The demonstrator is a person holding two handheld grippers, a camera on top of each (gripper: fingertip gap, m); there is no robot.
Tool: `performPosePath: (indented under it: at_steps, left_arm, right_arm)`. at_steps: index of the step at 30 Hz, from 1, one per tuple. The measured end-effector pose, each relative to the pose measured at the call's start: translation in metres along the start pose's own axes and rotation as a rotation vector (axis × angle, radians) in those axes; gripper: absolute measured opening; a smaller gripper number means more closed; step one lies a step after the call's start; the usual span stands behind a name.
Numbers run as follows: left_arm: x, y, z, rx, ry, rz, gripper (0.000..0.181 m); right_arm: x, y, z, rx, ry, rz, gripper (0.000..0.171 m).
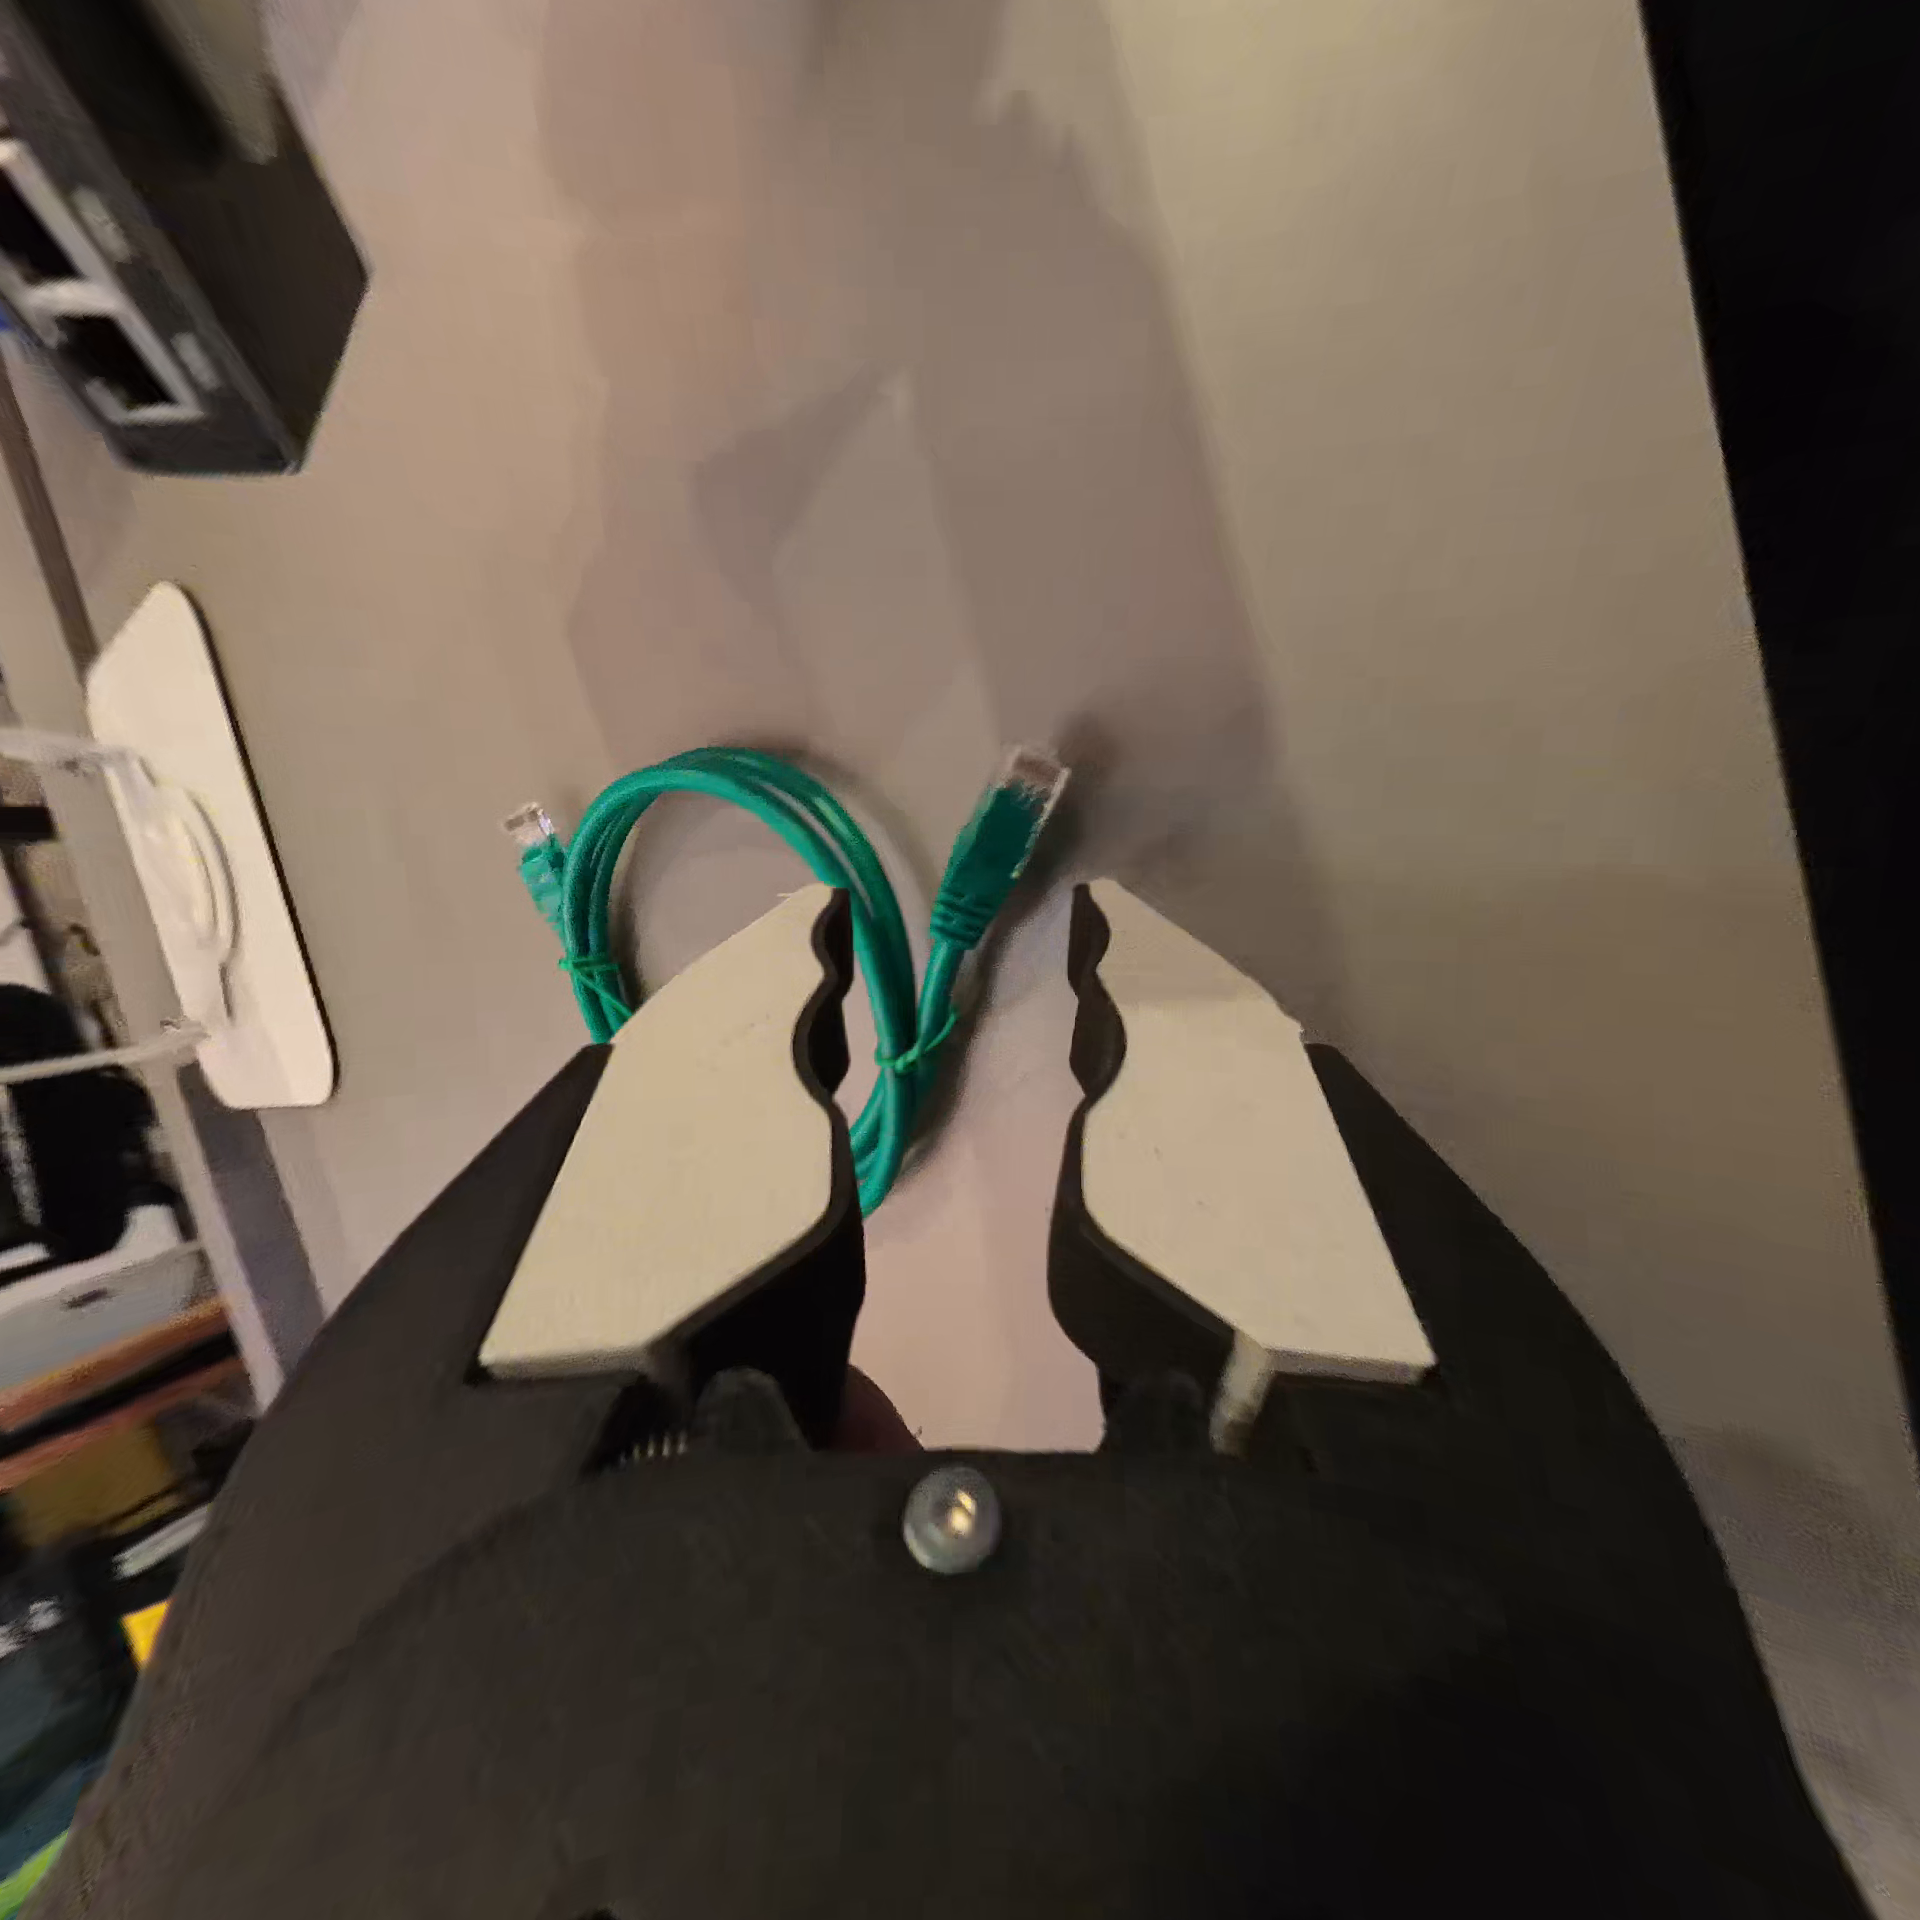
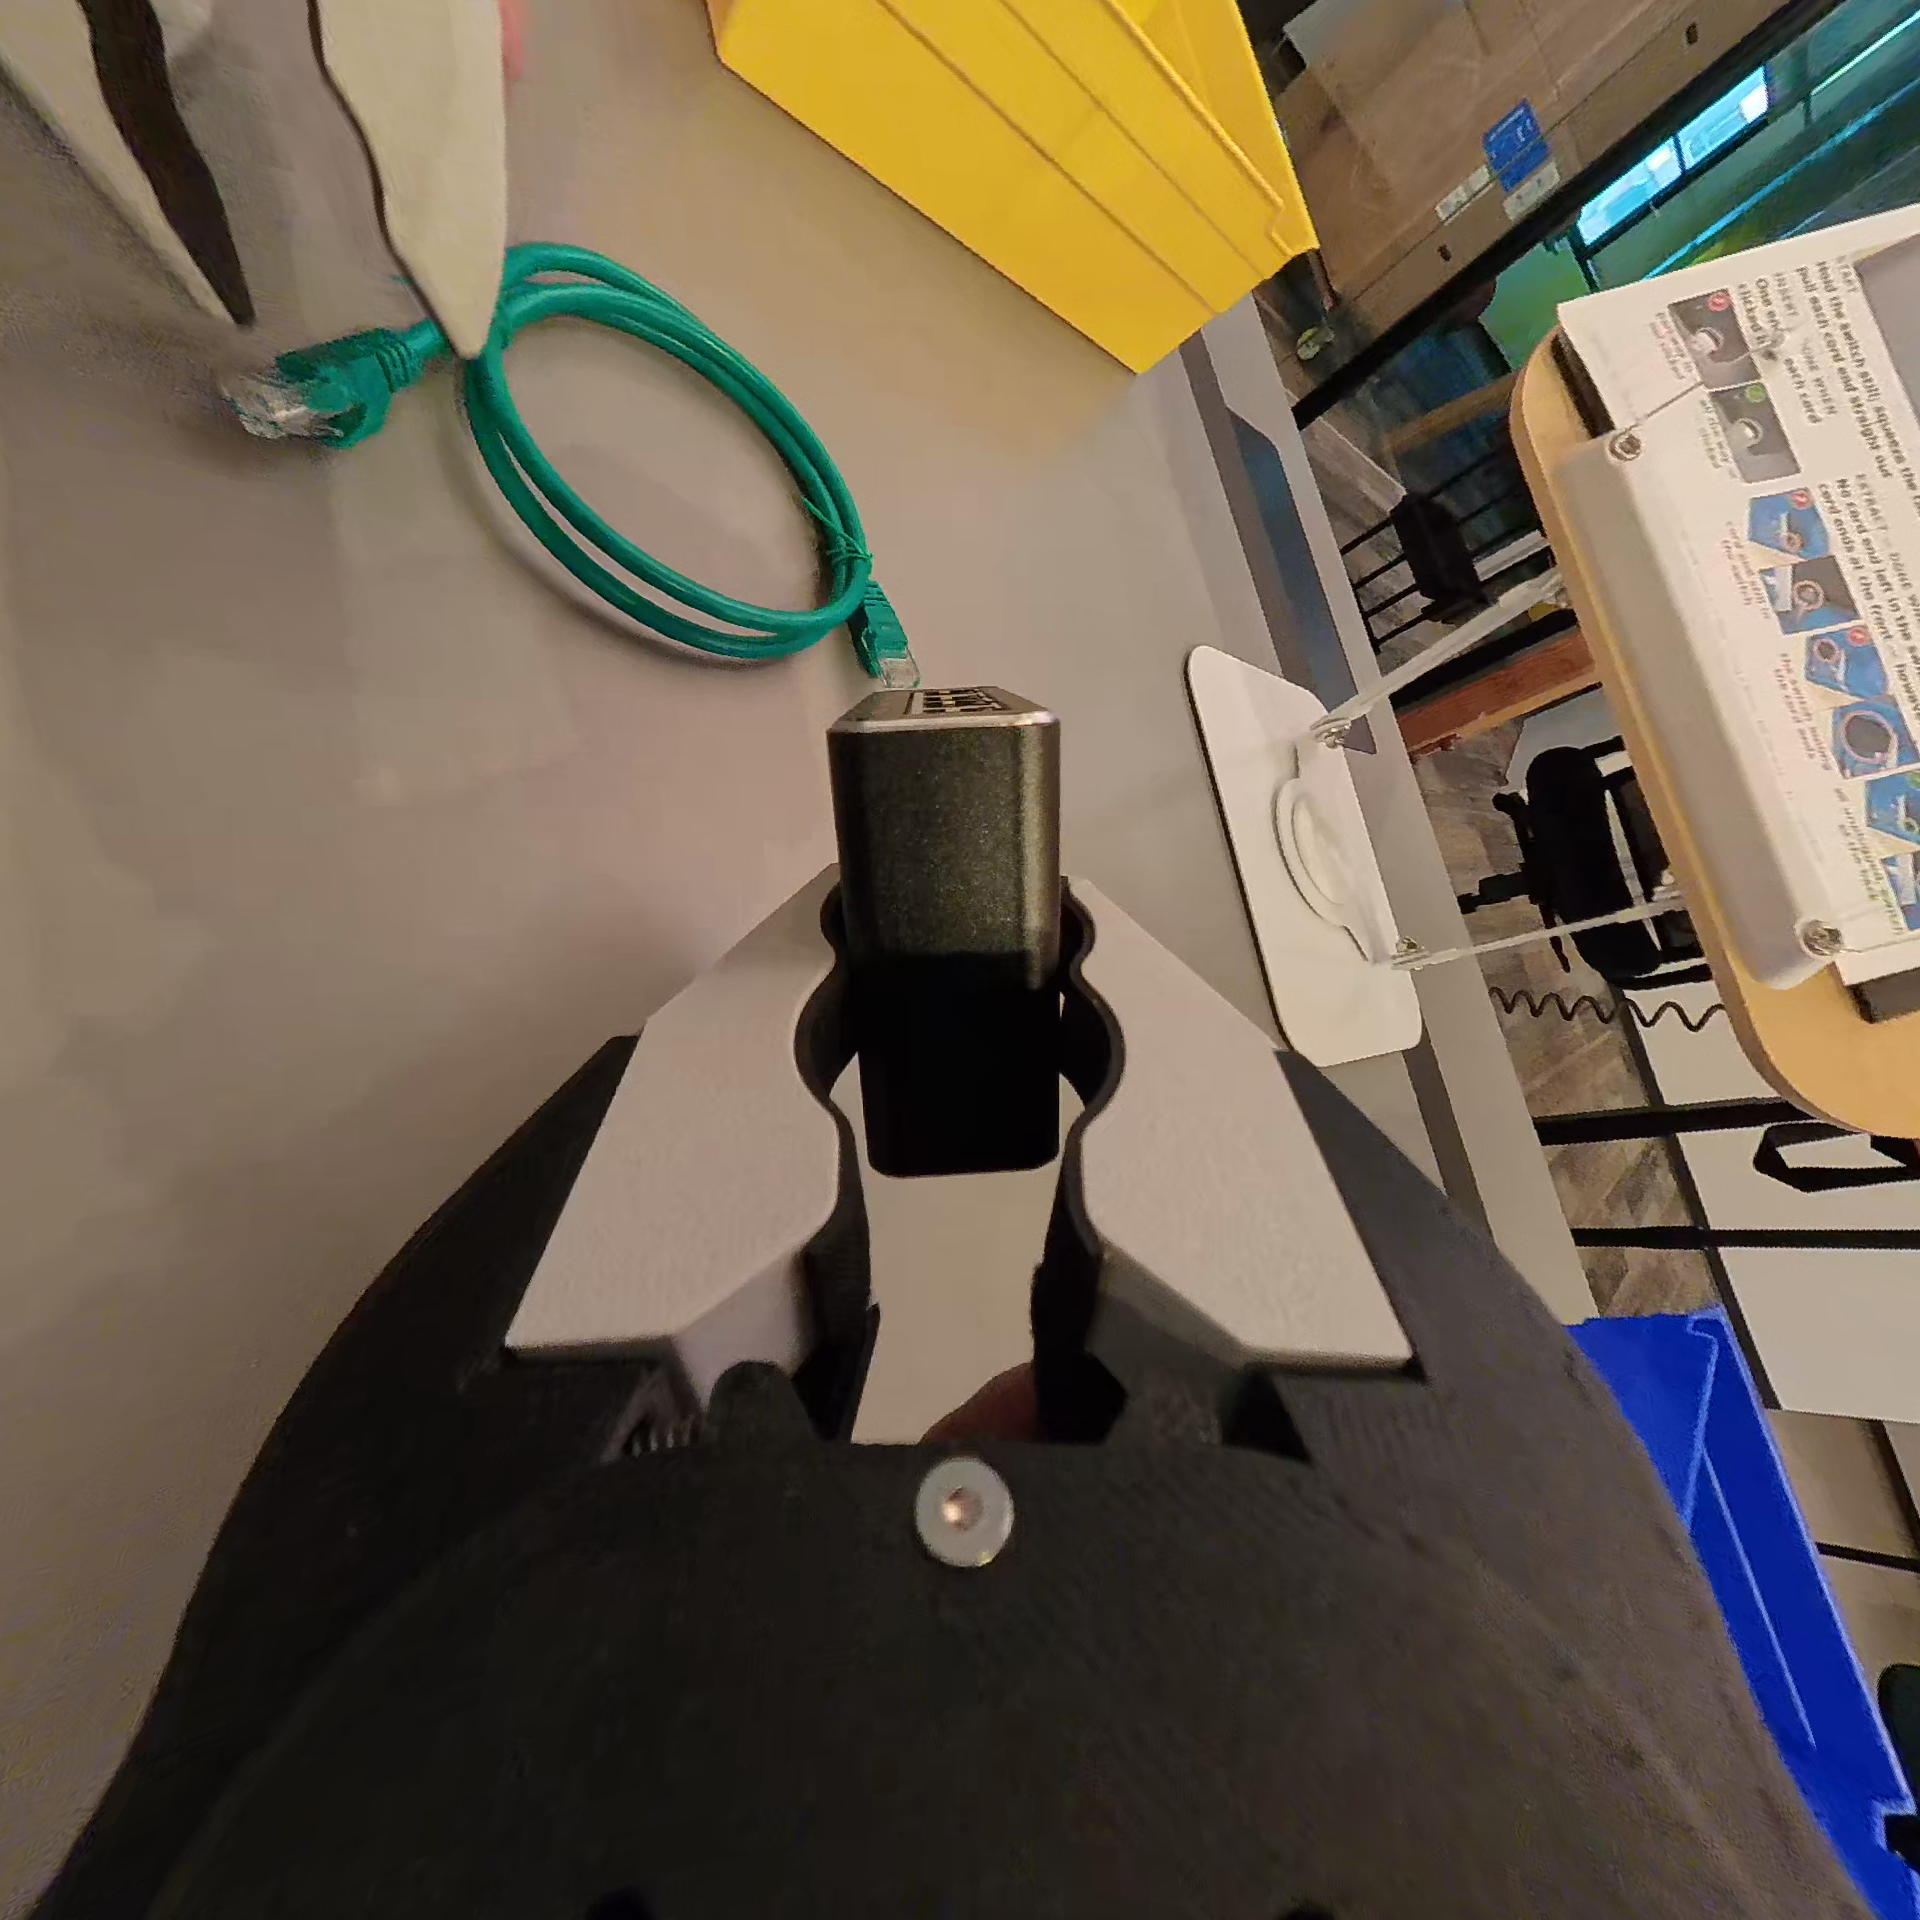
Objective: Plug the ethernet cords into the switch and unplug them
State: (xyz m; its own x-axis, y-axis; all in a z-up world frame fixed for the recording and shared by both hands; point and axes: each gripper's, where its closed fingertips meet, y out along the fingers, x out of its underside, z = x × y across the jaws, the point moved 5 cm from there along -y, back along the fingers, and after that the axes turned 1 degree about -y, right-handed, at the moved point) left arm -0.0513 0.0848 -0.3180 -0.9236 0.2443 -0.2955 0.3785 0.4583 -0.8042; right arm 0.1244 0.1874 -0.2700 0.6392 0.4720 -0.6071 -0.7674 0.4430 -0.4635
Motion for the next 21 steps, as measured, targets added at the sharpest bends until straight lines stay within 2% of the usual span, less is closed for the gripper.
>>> performPosePath:
  at_steps: [1, 5, 12, 17, 21]
  left_arm:
    - [0.000, 0.005, 0.002, -0.011, 0.028, -0.015, 0.039]
    - [-0.003, 0.018, -0.001, -0.072, 0.062, -0.028, 0.015]
    - [-0.012, 0.021, -0.017, -0.148, 0.009, 0.025, 0.012]
    - [-0.034, -0.023, -0.053, -0.075, -0.304, 0.287, 0.012]
    - [-0.059, -0.091, -0.099, 0.133, -0.643, 0.740, 0.012]
  right_arm:
    - [-0.001, 0.000, -0.001, -0.003, 0.001, 0.002, 0.032]
    - [-0.002, 0.000, -0.003, -0.008, 0.000, 0.000, 0.032]
    - [0.001, 0.000, -0.003, -0.006, -0.007, -0.019, 0.032]
    - [0.008, -0.001, -0.005, -0.009, -0.010, -0.040, 0.032]
    - [0.014, -0.002, -0.005, -0.008, 0.000, -0.048, 0.032]
